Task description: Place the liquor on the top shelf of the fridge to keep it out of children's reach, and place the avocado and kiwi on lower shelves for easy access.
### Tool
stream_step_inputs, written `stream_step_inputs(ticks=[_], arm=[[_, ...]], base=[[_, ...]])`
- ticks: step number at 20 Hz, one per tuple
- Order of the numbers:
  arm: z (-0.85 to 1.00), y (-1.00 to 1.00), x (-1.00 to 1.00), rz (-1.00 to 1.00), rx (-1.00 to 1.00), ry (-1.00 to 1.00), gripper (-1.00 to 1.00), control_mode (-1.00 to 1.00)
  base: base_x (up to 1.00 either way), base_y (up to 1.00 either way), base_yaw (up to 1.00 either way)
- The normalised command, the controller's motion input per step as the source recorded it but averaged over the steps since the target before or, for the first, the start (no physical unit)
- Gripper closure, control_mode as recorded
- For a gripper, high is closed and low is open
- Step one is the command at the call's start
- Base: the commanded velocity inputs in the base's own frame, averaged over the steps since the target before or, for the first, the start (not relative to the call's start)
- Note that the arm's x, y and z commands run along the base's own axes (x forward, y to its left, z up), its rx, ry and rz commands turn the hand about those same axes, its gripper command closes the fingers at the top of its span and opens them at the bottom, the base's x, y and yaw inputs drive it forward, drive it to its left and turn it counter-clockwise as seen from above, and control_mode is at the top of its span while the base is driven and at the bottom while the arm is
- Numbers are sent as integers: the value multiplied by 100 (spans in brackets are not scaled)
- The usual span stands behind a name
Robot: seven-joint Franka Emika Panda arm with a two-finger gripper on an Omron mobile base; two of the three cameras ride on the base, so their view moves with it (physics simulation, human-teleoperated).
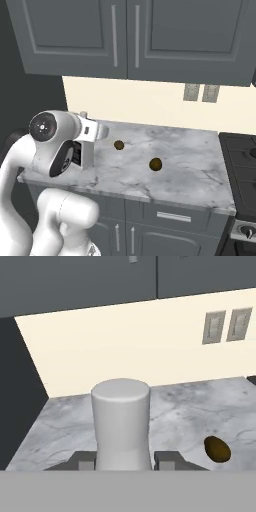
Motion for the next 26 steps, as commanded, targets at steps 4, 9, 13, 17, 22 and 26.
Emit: stream_step_inputs(ticks=[4,9,13,17,22,26], arm=[[19,0,-7,-5,-3,0,100,-100],[2,0,-14,-3,-1,0,100,100],[0,0,0,0,0,0,100,100],[0,0,0,0,0,0,100,100],[0,0,0,0,0,0,100,100],[0,0,0,0,0,0,100,100]], base=[[0,0,0],[-8,0,-1],[-50,0,-3],[-65,0,-1],[-67,-6,0],[-65,-8,2]])
